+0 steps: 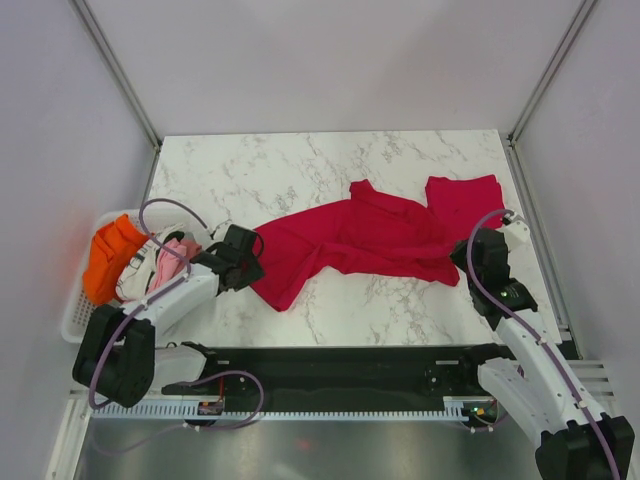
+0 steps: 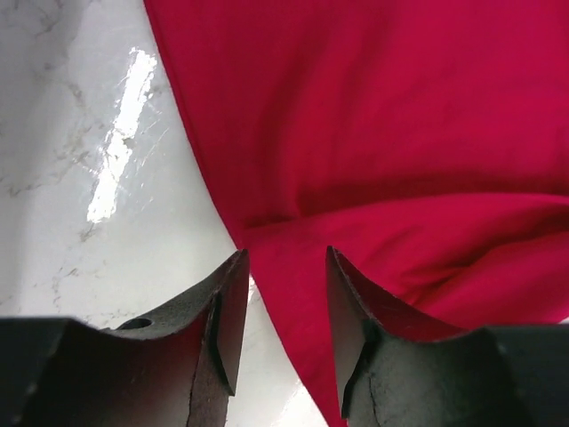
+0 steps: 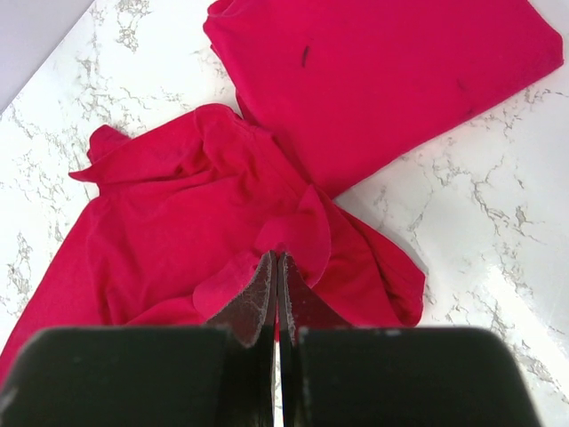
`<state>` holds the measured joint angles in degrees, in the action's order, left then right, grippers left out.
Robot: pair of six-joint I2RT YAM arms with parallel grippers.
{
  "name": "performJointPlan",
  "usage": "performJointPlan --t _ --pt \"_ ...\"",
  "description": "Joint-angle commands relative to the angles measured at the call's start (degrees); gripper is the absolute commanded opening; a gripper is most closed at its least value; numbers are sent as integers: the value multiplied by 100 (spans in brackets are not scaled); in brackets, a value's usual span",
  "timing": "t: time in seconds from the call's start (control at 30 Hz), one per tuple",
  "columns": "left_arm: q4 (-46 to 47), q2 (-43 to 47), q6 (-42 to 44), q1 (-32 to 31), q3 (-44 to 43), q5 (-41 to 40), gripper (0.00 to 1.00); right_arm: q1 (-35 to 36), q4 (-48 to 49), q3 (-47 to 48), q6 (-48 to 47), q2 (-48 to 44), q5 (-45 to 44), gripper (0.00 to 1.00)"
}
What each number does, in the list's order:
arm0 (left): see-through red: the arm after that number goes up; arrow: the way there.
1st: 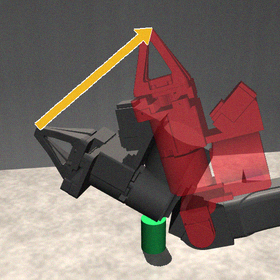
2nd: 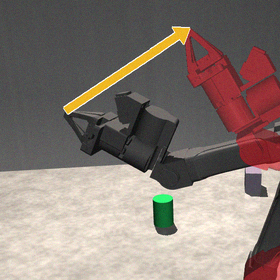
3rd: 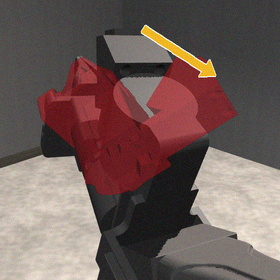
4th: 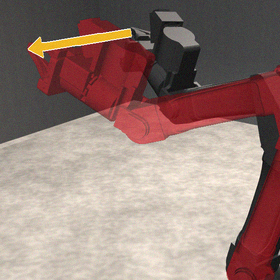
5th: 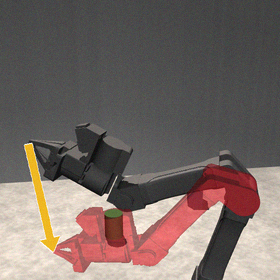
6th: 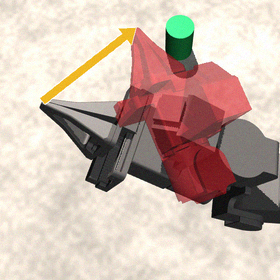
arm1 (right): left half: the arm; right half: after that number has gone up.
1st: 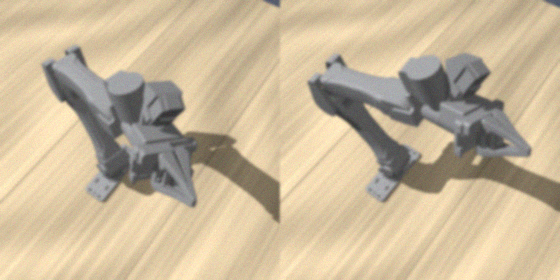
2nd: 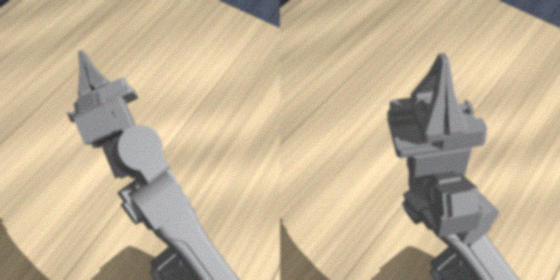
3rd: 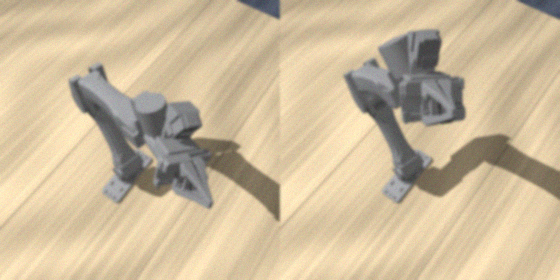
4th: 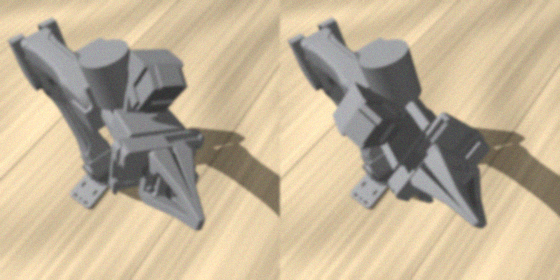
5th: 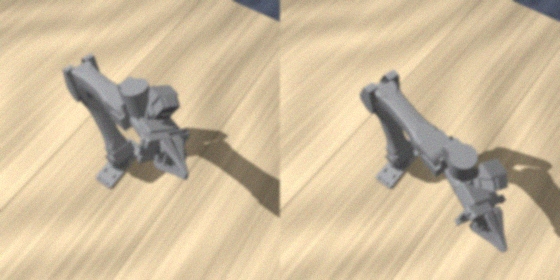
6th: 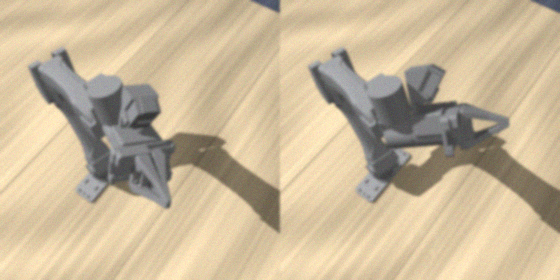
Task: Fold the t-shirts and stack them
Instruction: Flatten the tshirt out
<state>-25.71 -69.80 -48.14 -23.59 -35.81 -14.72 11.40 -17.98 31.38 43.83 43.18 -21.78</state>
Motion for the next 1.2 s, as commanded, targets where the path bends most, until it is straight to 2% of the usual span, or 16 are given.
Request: performJointPlan --t 0.0,0.03,0.13,0.53,0.73,0.87,0.9,0.97,1.0,1.17 --pt "488 -252 208 66 -268 171 46 -6 163 150 -121 -20 69 0" --pt "523 -297 217 57 -268 180 42 -15 172 141 -121 -29 77 0" --pt "532 -455 226 66 -304 119 42 -6 172 123 -130 -46 42 0" --pt "506 -623 235 206 -224 -127 50 -6 207 88 -130 -20 42 0" --pt "506 -702 279 294 -216 -101 49 3 224 44 -112 -29 42 0" --pt "515 -684 279 294 -189 -40 37 -6 224 35 -112 -37 42 0" --pt "524 -693 279 303 -172 -14 27 -6 216 35 -103 -38 34 0" --pt "541 -675 296 303 -163 30 15 -6 216 27 -86 -38 34 0" --pt "541 -658 296 303 -154 39 2 -15 216 27 -86 -46 42 0" --pt "506 -307 349 294 -172 92 2 -15 233 35 -94 -37 42 0"
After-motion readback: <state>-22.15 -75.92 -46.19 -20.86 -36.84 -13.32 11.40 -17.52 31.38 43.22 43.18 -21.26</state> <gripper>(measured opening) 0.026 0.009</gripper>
